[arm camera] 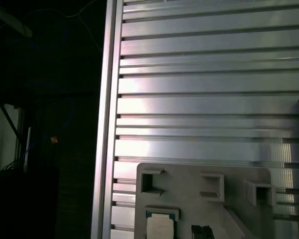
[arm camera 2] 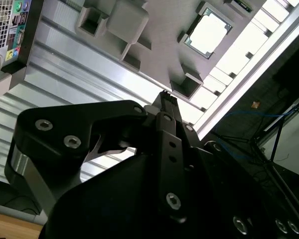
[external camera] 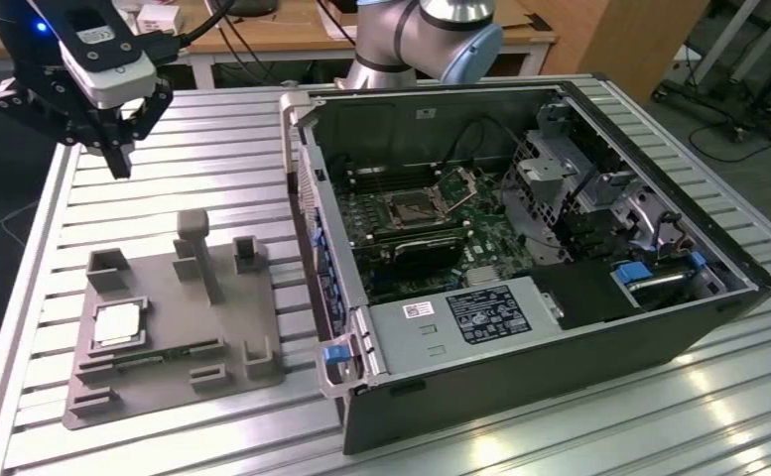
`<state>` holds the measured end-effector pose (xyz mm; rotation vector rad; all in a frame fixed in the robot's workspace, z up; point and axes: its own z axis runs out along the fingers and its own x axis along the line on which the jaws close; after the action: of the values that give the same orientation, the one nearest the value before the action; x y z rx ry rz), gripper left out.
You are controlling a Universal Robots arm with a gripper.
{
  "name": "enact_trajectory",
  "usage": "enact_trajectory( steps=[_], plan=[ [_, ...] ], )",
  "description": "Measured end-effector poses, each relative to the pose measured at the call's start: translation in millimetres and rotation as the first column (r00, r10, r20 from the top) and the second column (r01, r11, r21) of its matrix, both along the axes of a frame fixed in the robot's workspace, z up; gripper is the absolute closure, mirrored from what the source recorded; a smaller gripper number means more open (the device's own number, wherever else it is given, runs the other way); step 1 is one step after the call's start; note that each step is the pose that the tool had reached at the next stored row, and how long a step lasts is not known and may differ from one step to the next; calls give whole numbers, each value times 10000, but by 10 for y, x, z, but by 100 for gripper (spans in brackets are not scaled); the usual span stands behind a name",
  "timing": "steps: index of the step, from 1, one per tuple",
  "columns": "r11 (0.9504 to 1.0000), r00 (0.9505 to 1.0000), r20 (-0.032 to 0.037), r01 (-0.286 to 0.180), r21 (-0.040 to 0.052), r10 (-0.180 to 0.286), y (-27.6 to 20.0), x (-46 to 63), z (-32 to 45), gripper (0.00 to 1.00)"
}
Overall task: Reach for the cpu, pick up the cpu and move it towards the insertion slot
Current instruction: 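Reach for the cpu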
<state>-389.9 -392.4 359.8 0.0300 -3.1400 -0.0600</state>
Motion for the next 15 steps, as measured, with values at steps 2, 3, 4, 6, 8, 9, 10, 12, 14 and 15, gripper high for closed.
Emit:
enact_trajectory(
  steps=[2,3,4,6,8,9,10,12,14,15],
  plan=[
    [10000,10000,0,0,0,0,0,-1,0,89],
    [10000,10000,1,0,1,0,0,-1,0,89],
    [10000,10000,0,0,1,0,0,-2,0,89],
    [10000,10000,0,0,0,0,0,-6,0,89],
    [10000,10000,0,2,0,-2,0,-15,0,89],
    [10000,10000,0,2,1,-2,1,-22,0,89],
    [10000,10000,0,1,0,-1,0,-28,0,89],
    [10000,10000,0,0,1,0,0,-48,-1,89],
    [10000,10000,-1,0,0,0,0,-73,0,89],
    [10000,10000,-1,0,0,0,0,-92,0,89]
  ],
)
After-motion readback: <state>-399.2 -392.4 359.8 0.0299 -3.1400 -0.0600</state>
